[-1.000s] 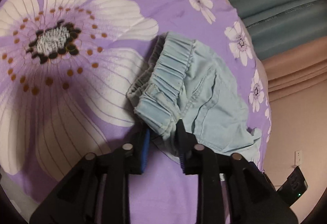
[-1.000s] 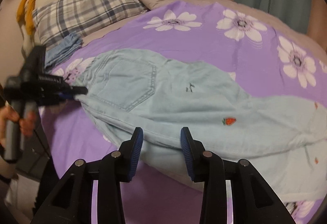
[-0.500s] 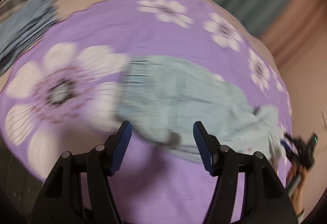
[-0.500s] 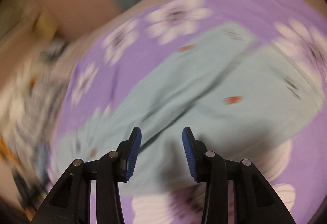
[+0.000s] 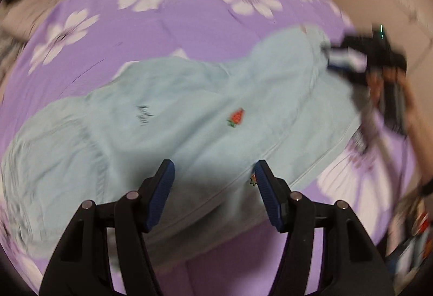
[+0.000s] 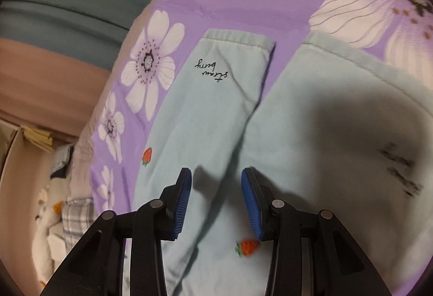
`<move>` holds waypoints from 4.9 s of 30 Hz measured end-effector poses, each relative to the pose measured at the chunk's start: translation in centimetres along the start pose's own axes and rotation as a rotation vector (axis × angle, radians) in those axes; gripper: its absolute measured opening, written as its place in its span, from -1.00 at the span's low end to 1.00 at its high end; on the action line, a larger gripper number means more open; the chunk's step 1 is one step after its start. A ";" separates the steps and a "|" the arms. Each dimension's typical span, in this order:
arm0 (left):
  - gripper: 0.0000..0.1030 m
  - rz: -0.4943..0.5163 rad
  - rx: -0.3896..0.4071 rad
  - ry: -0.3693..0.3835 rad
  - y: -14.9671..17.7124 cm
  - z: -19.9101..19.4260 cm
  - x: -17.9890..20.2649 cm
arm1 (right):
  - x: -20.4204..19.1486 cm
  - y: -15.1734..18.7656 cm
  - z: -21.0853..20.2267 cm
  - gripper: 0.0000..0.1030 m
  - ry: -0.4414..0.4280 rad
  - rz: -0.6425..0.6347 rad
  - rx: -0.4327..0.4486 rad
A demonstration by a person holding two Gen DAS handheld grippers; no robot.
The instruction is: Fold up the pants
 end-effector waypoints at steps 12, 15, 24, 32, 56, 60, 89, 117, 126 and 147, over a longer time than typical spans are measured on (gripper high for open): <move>-0.85 0.027 0.136 0.015 -0.9 -2.2 0.1 | -2.2 0.8 -7.3 -0.91 -0.081 -0.086 0.161; -0.84 0.066 0.169 0.020 -0.2 -4.0 0.8 | -2.9 2.4 -10.6 -0.91 -0.068 -0.141 0.198; -0.83 0.135 0.040 -0.016 2.6 -0.8 2.1 | 6.6 7.0 -8.7 -0.91 0.062 -0.006 0.065; -0.83 0.063 0.030 0.019 1.9 -0.4 1.0 | 9.0 4.4 -10.9 -0.45 -0.093 0.112 0.148; -0.37 0.008 0.045 0.119 5.3 -4.3 -0.6 | 6.8 5.3 -16.9 -0.40 0.547 -0.118 0.391; -0.34 -0.113 0.083 0.129 4.9 -5.6 -3.9 | -0.1 8.8 -12.1 -0.40 0.406 -0.417 0.201; -0.12 -0.935 0.211 0.355 13.4 -8.1 -20.5 | -15.8 30.8 5.2 -0.39 0.282 -1.381 -0.275; -0.13 -0.707 0.265 0.112 9.2 -12.4 -20.3 | -17.6 24.7 6.1 -0.29 0.094 -1.099 -0.430; -0.13 -0.548 0.121 0.157 3.9 -5.9 -16.1 | -23.8 20.8 13.9 -0.29 0.186 -1.238 -0.399; -0.12 -0.558 0.092 0.139 2.6 -2.8 -18.0 | -22.6 20.3 18.2 -0.93 0.440 -1.524 -0.484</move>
Point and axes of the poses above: each gripper's, at about its wrist camera, not at the fingertips, and z roughly the way its jaws point, x to its right, y to its underside, the point moved 6 cm from there along z, roughly the way its jaws point, and after that the axes turned 13 degrees about -x, right-handed, at the moved point
